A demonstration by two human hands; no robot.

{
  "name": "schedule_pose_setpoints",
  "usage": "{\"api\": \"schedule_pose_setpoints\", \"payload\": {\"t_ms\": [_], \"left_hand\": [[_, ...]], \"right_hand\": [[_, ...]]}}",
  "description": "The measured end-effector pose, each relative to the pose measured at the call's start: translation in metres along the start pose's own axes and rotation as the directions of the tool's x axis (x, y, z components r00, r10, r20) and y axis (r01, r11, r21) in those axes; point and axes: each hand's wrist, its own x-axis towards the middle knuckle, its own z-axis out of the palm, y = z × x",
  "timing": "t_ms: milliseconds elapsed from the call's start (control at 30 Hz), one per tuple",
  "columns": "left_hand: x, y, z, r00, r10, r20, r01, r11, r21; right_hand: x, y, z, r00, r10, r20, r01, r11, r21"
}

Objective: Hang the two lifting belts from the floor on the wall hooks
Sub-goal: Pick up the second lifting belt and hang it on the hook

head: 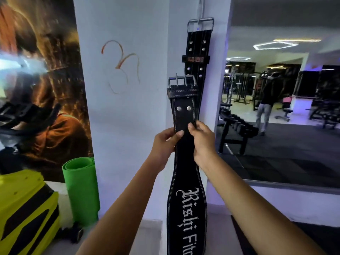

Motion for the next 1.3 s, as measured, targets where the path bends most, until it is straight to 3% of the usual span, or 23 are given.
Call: {"api": "schedule_pose_setpoints", "payload": {"t_ms": [133,267,433,600,733,867,1100,1300], "left_hand": [[-0.001,0.002,0.009,1.000,-0.003,0.005,0.003,1.000,0.020],[0.005,0.015,0.023,0.999,0.047,-0.007,-0.047,0.999,0.003],[0.002,0.000,0.018,0.997,0.053,-0.059,-0.050,0.997,0.057],[-0.011,-0.018,-0.001,0.990,-0.048,0.134,0.035,0.994,0.100],[-0.005,-0.016,-0.010,0.988,-0.039,0.148,0.029,0.997,0.073],[-0.023,-0.052,-0.027,0.966,-0.155,0.207,0.110,0.971,0.211],[-0.013,-0.039,-0.022,0.978,-0.119,0.171,0.103,0.990,0.099],[-0.052,-0.099,-0.037,0.950,-0.283,0.130,0.277,0.959,0.061]], "right_hand": [[0.003,-0.014,-0.006,0.999,-0.039,-0.018,0.039,0.999,0.007],[-0.010,-0.012,-0.014,0.998,-0.061,-0.004,0.060,0.993,-0.104],[-0.012,-0.024,-0.015,0.996,-0.035,-0.079,0.039,0.998,0.052],[-0.010,-0.036,-0.011,0.993,-0.069,-0.092,0.070,0.997,0.009],[-0.009,-0.054,-0.004,0.991,-0.125,-0.053,0.123,0.992,-0.034],[-0.010,-0.069,-0.002,0.989,-0.142,-0.031,0.140,0.989,-0.054],[-0.009,-0.074,0.000,0.992,-0.123,-0.033,0.121,0.991,-0.048],[-0.004,-0.077,-0.004,0.993,-0.115,-0.034,0.114,0.993,-0.045]]}}
